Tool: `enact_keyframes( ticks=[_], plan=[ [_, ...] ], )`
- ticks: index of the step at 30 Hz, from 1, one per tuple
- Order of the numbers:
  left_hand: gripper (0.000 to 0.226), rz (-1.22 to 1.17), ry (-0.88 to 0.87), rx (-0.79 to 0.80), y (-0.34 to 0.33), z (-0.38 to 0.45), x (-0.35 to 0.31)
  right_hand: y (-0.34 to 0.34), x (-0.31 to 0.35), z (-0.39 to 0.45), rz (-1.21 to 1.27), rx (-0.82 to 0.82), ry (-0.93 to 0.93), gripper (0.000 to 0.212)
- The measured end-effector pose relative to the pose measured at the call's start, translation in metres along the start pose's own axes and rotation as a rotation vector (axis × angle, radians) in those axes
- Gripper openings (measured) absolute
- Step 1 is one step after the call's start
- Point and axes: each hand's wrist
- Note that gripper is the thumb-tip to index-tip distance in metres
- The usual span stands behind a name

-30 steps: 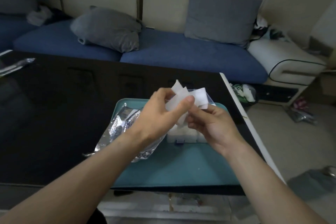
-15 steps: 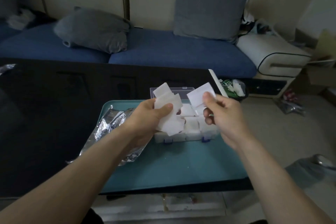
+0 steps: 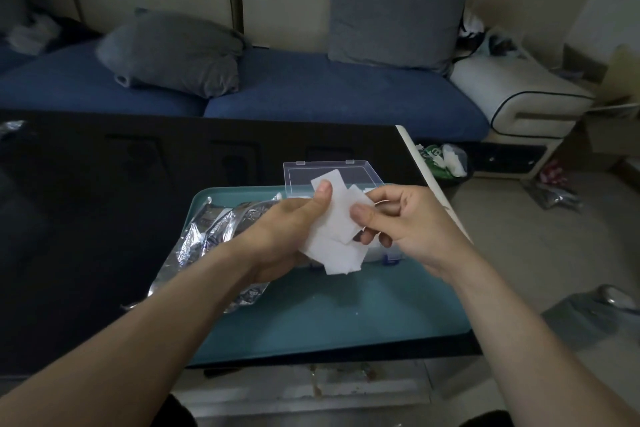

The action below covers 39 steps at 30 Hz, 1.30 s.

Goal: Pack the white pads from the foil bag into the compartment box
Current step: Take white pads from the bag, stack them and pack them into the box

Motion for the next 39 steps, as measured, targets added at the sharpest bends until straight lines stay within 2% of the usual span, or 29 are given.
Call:
enact_keyframes(
  ticks=[2,5,8,10,14,17,20,22,25,29,32,35,39],
  plan=[
    [0.055,0.020,-0.038,0.086,0.002,-0.002,-0.001,-0.001,0.001,0.000,-0.017,0.066,0.021,0.007],
    [0.031,0.129,-0.079,0.181,0.005,-0.005,0.001,-0.006,0.002,-0.001,-0.103,0.109,0.059,0.006],
    [0.028,0.159,-0.095,0.143,0.007,-0.003,0.005,-0.011,-0.004,0.003,-0.285,-0.026,0.093,0.016],
    [0.034,0.141,-0.110,0.096,0.008,-0.003,0.007,-0.012,-0.006,0.004,-0.296,-0.089,0.114,0.015],
    [0.035,0.018,-0.120,0.055,0.013,-0.003,0.004,-0.004,-0.002,0.005,-0.065,-0.223,0.065,0.010],
    [0.040,-0.112,-0.084,0.081,0.015,-0.003,0.002,0.005,0.008,0.002,0.303,-0.242,-0.066,0.004],
    [0.026,-0.191,-0.124,-0.060,0.009,-0.002,0.002,0.011,0.018,-0.002,0.591,-0.195,-0.166,0.009],
    [0.022,-0.246,-0.171,-0.187,0.004,0.000,0.002,0.008,0.021,-0.005,0.669,-0.152,-0.211,0.014],
    [0.018,-0.260,-0.213,-0.265,-0.003,0.003,0.000,-0.007,0.019,-0.006,0.531,-0.110,-0.198,0.022],
    [0.016,-0.223,-0.188,-0.267,-0.016,0.000,-0.004,-0.029,0.009,-0.002,0.229,-0.247,-0.093,0.020],
    [0.036,-0.323,-0.109,-0.160,-0.016,0.000,-0.007,-0.032,0.001,0.002,-0.031,-0.356,0.002,0.023],
    [0.045,-0.422,-0.043,-0.042,-0.014,-0.003,-0.012,-0.033,-0.004,0.003,-0.153,-0.406,0.059,0.030],
    [0.036,-0.359,-0.072,-0.141,-0.012,-0.001,-0.007,-0.032,-0.003,0.004,-0.226,-0.388,0.106,0.023]
  ],
)
Point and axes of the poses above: each hand's wrist, its own z-axis towards the middle knuckle, its own y-axis out of the back of the hand, x = y × z, and after that the axes turned 9 degrees about z, right-handed
